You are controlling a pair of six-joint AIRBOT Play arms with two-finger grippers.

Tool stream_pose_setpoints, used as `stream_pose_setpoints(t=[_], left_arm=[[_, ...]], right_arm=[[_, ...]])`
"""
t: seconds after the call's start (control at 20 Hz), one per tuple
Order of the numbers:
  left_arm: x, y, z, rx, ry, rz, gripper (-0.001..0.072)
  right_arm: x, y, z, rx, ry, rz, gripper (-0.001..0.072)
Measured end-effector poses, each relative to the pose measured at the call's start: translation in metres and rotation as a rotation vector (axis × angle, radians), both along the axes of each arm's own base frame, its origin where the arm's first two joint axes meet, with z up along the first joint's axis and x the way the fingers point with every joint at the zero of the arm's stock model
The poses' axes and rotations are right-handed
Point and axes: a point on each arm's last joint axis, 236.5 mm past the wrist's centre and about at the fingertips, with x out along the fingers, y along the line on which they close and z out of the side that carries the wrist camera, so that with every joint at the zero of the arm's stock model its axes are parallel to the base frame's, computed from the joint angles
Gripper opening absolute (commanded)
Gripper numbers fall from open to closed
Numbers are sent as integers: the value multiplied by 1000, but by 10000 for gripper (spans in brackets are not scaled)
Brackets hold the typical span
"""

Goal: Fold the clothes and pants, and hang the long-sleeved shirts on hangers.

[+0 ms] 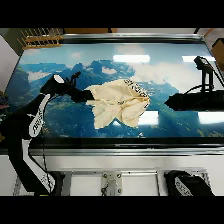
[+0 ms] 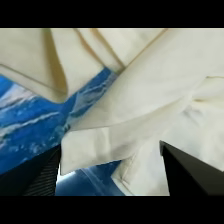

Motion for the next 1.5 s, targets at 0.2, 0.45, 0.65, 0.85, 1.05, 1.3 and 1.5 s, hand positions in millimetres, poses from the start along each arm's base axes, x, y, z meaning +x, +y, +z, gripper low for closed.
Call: stream_pose_setpoints(t=[0.2, 0.45, 0.65, 0.85, 1.05, 1.3, 1.5], left_arm=[[-5, -11, -4, 30, 5, -22, 2], [9, -3, 35, 28, -83, 20, 4], [17, 8, 58, 26, -133, 46, 3], [17, 11, 63, 25, -136, 52, 4], [17, 13, 64, 25, -138, 55, 3], [19, 15, 65, 26, -142, 61, 3], [39, 32, 108, 18, -236, 107, 3]], right_arm=[[-1, 0, -6, 2, 15, -5, 14], [-1, -8, -78, -9, 150, -169, 535], [-4, 28, -159, 84, 271, -232, 572], [0, 63, -219, 155, 364, -291, 567], [12, 80, -249, 172, 382, -331, 565], [24, 84, -259, 175, 360, -345, 14], [52, 69, -216, 132, 227, -253, 13]])
